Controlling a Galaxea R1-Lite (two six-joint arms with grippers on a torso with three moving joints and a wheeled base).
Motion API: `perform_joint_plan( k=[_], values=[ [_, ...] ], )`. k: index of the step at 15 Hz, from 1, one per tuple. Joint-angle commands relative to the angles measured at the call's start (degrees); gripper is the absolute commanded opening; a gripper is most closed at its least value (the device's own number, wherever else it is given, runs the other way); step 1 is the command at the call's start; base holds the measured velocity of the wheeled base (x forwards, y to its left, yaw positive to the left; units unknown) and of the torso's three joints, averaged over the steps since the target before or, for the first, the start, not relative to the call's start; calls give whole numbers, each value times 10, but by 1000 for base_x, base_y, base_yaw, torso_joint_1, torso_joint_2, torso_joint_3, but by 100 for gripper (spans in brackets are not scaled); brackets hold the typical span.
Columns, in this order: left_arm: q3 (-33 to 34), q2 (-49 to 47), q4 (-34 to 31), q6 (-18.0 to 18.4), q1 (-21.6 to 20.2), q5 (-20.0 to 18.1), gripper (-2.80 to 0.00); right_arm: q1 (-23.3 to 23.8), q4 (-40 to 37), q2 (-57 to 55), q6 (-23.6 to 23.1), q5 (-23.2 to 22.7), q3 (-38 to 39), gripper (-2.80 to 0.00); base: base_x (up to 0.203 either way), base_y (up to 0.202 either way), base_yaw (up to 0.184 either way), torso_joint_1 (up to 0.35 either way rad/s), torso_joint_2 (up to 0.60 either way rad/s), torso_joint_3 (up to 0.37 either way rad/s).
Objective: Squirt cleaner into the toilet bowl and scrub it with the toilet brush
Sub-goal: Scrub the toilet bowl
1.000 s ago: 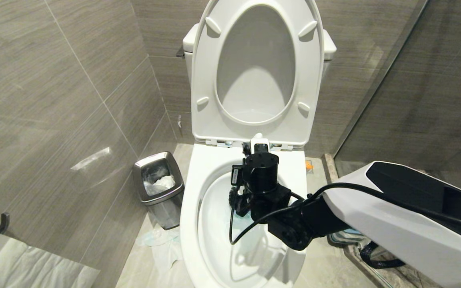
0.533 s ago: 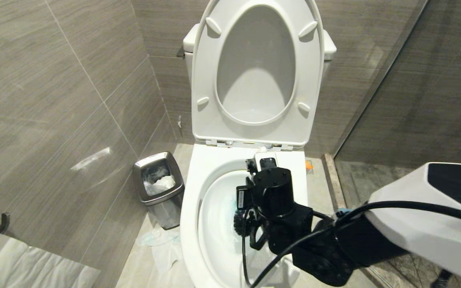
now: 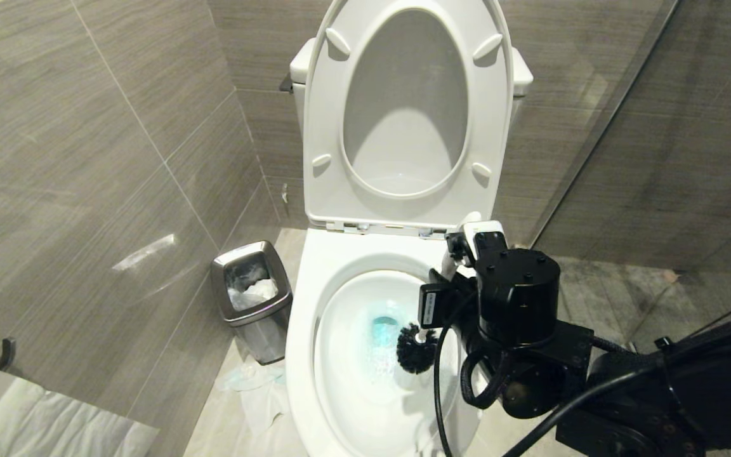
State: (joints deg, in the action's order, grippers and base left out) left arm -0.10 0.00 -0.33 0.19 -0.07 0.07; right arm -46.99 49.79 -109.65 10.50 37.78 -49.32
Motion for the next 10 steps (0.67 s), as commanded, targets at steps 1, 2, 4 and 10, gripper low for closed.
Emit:
perform_joint_plan(
  k=[1,2,4,10],
  values=[
    [0,0,0,0,0,0,-280,15,3,3,-1,1,-2,-280,0,0,0,0,0,0],
    [0,0,0,0,0,0,-280,23,4,-3,-2,-1,-6,-280,0,0,0,0,0,0],
    [0,-1,0,1,0,0,-280,41,5,-21,-4,-2,-23,-280,0,0,0,0,0,0],
    [0,0,0,1,0,0,-280,70,-5,-90,-24,-25,-136,-280,0,0,0,0,0,0]
  ],
)
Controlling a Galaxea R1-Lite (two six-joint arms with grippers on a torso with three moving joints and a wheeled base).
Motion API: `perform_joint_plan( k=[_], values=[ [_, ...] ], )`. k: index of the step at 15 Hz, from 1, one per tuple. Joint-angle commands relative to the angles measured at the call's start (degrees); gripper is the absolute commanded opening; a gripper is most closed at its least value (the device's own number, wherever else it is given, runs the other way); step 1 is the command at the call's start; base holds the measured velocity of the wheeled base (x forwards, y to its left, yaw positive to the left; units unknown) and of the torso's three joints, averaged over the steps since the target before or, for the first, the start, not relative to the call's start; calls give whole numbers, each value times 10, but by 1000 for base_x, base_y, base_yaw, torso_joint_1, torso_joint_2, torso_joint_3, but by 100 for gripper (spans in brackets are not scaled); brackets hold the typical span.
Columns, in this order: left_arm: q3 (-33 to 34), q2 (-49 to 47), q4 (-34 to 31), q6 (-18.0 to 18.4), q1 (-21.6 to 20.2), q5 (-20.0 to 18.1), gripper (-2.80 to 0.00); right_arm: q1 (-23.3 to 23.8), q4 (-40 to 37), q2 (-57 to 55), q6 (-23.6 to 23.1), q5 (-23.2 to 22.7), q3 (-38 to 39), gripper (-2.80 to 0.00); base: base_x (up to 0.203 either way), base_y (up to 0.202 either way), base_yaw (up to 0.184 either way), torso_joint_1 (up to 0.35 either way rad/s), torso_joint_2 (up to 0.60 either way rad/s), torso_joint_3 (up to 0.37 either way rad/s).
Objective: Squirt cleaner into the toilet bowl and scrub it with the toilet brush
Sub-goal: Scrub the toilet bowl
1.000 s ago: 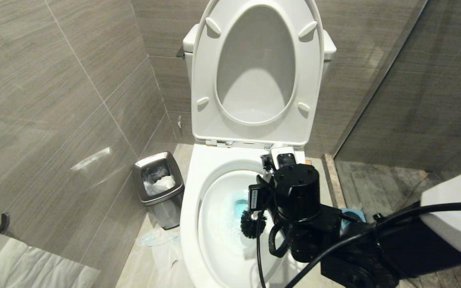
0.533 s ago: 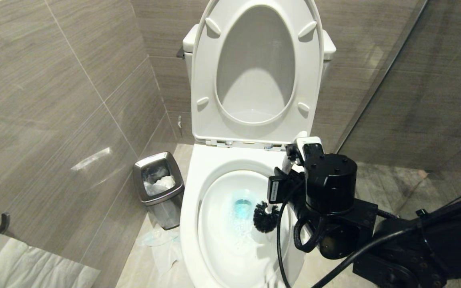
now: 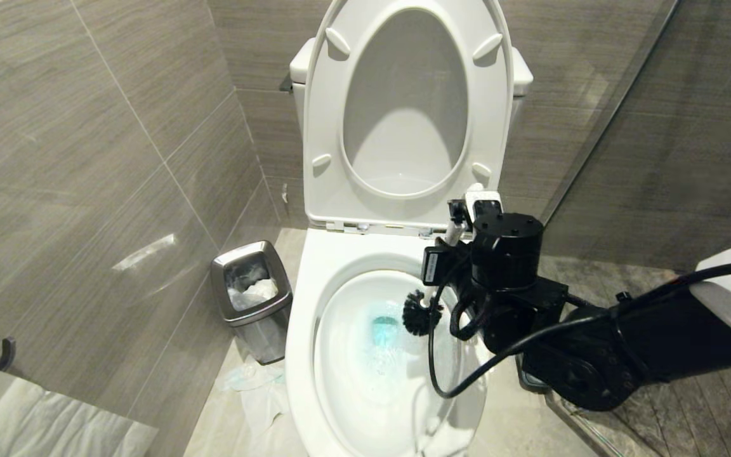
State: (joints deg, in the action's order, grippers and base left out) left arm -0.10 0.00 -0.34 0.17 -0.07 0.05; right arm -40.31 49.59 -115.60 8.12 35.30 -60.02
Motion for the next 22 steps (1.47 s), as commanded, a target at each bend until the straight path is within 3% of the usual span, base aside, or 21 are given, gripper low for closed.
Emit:
perform_joint_plan(
  k=[1,9,18,22],
  values=[
    [0,0,0,0,0,0,-280,3,-15,-40,0,-3,-53,-280,0,0,0,0,0,0],
    [0,0,0,0,0,0,-280,-39,-127,-98,4,-7,-231,-280,0,0,0,0,0,0],
    [0,0,0,1,0,0,-280,-96,-131,-105,14,-6,-222,-280,0,0,0,0,0,0],
    [0,0,0,0,0,0,-280,-124,-132,-69,28,-6,-141,-280,0,0,0,0,0,0]
  ],
)
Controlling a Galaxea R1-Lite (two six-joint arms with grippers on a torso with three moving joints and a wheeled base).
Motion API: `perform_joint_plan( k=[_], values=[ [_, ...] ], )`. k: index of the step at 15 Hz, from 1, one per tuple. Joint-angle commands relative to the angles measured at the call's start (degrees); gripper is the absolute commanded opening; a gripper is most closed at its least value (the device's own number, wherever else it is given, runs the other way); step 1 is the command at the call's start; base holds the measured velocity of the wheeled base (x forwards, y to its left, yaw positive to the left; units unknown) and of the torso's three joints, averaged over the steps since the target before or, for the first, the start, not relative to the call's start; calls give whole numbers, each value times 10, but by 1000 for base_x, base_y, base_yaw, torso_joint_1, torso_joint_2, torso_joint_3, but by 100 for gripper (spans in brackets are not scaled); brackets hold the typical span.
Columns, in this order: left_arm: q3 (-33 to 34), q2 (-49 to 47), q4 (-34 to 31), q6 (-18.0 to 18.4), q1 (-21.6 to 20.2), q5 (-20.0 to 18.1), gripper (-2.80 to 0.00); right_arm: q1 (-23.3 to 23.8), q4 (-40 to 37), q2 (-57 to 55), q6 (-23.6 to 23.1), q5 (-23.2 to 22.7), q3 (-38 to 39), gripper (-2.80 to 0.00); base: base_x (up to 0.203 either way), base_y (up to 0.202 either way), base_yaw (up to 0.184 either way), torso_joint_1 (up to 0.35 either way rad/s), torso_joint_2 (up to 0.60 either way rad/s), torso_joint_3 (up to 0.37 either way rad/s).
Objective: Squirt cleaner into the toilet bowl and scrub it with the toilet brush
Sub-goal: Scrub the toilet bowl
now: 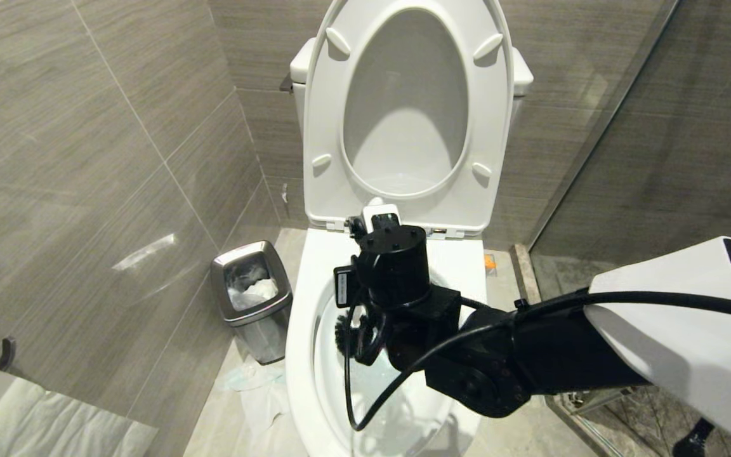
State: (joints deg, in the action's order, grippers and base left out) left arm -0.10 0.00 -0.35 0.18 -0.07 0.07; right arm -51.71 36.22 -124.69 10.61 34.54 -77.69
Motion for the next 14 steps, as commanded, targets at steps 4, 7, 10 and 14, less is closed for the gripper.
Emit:
perform_joint_plan(
  k=[4,7,10,14],
  values=[
    [0,0,0,0,0,0,-280,-25,4,110,33,4,183,-280,0,0,0,0,0,0],
    [0,0,0,0,0,0,-280,-23,6,169,60,5,274,-280,0,0,0,0,0,0],
    [0,0,0,0,0,0,-280,4,13,201,71,11,317,-280,0,0,0,0,0,0],
    [0,0,0,0,0,0,-280,55,19,198,67,11,317,-280,0,0,0,0,0,0]
  ],
)
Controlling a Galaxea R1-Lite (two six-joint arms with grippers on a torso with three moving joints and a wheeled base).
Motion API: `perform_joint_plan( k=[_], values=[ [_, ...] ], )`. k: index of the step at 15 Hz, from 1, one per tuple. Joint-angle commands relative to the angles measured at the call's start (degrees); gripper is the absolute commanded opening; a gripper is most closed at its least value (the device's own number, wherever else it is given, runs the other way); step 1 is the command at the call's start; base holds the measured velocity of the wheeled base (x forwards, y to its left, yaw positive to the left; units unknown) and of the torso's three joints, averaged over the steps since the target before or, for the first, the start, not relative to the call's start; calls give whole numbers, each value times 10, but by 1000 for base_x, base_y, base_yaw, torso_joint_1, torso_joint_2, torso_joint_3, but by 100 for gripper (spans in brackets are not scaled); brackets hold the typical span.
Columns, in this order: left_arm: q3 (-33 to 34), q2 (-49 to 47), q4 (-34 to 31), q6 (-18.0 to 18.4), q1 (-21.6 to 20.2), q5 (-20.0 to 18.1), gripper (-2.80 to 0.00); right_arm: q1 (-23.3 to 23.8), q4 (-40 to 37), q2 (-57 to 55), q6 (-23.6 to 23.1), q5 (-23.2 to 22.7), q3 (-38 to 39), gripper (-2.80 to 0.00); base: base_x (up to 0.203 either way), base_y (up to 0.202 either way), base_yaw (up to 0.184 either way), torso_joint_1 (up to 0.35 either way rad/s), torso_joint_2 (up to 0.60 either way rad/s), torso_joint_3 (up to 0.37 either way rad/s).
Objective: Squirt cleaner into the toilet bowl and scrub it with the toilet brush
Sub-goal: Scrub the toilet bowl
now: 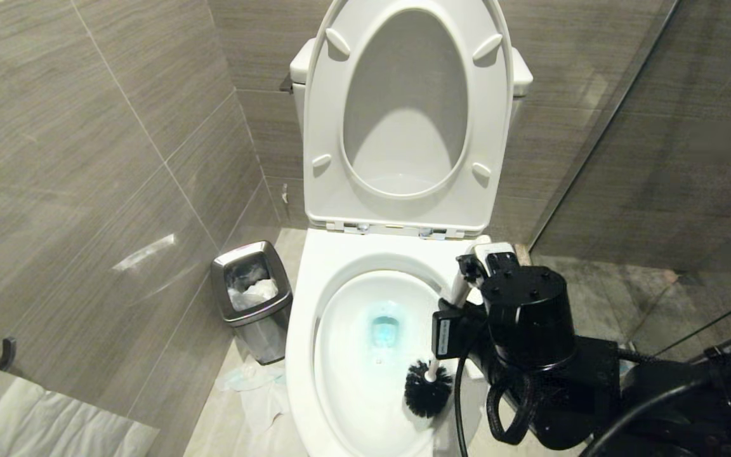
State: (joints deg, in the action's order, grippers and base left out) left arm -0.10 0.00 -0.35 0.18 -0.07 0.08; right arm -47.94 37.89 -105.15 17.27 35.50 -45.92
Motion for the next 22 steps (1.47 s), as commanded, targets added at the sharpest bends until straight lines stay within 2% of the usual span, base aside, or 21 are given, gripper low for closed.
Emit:
perform_joint_plan(
  k=[1,5,8,15,22],
  values=[
    [0,0,0,0,0,0,-280,27,3,-5,-1,2,-3,-280,0,0,0,0,0,0],
    [0,-1,0,0,0,0,-280,51,60,-58,-28,3,-12,-280,0,0,0,0,0,0],
    [0,0,0,0,0,0,-280,71,111,-113,-63,3,-64,-280,0,0,0,0,0,0],
    [0,-1,0,0,0,0,-280,80,113,-201,-101,4,-218,-280,0,0,0,0,0,0],
    [0,-1,0,0,0,0,-280,79,110,-266,-117,11,-312,-280,0,0,0,0,0,0]
  ],
)
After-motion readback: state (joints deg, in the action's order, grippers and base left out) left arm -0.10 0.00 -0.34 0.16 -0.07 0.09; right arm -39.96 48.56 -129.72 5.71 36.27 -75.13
